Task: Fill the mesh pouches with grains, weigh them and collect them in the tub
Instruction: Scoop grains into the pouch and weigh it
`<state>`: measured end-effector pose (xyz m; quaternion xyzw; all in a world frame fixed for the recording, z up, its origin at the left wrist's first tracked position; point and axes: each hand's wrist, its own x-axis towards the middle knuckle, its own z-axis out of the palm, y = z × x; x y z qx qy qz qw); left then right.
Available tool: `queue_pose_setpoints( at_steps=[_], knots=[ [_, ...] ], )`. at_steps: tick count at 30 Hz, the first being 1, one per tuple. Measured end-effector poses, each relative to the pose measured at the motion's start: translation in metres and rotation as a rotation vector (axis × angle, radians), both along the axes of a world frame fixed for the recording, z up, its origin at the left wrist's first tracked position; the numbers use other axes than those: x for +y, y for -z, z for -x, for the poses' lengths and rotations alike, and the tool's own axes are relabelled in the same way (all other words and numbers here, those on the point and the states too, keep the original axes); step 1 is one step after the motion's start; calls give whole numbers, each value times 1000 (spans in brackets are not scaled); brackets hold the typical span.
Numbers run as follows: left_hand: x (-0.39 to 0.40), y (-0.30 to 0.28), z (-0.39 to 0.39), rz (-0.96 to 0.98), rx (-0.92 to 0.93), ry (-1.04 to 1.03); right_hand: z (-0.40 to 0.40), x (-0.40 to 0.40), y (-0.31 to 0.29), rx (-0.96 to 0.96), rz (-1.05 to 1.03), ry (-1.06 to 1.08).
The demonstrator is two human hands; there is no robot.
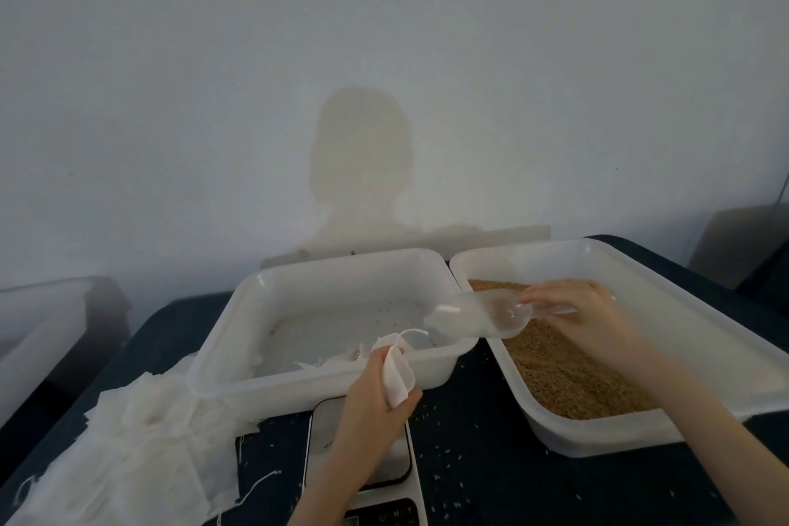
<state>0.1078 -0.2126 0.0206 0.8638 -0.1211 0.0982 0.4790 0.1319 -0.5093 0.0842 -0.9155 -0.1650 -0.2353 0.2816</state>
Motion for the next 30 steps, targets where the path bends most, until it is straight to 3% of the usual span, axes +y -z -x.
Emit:
queue_pose_setpoints(
  at_steps=[4, 10, 15, 20, 25, 30],
  knots=[
    [0, 3, -1, -1, -4, 5, 8, -34, 7, 60, 4, 154],
    [-3, 8, -5, -25, 1, 22, 12, -68, 17, 342, 458, 401],
    [-9, 8, -3, -44, -9, 41, 2, -64, 31, 319, 643, 448],
    [-11, 6, 0, -40, -7, 47, -7, -52, 30, 297, 597, 393],
    [-9, 5, -1, -39, -10, 34, 0, -56, 32, 389, 261, 424],
    [-9, 4, -1, -36, 0, 29, -1, -51, 27, 410, 206, 451]
  ],
)
